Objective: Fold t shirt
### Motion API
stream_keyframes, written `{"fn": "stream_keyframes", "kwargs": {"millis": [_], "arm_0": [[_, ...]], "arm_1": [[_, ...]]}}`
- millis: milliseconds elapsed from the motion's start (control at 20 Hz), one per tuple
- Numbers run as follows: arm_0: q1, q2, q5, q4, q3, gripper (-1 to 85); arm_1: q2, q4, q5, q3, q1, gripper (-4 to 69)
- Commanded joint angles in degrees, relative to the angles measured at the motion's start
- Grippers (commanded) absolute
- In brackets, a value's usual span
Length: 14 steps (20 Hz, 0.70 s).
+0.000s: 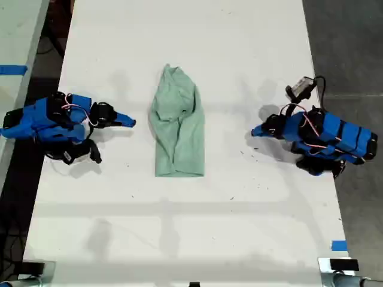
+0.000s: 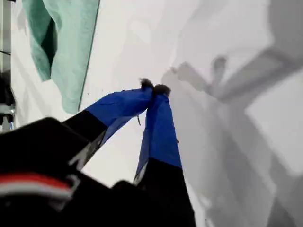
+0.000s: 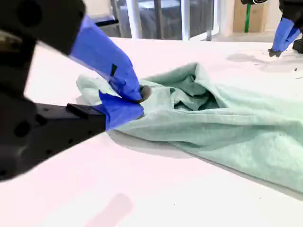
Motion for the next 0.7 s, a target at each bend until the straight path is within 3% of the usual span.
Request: {"fn": "stream_keyframes", "kwargs": {"millis": [0,500,650], "arm_0": [[-2.7,0.3,-0.2,0.0,0.5,0.0],[0.3,0.3,0.3,-0.8,-0.2,0.0],[-0.6,-20.5,-1.6,-5.6,-12.0,0.1]], "arm_1": [[0.8,-0.5,1.1,3.3,0.3,1.2],[0.5,-2.2,0.0,1.8,-0.6,0.9],[-29.6,0.4,-0.4,-22.3,-2.8,0.9]]}}
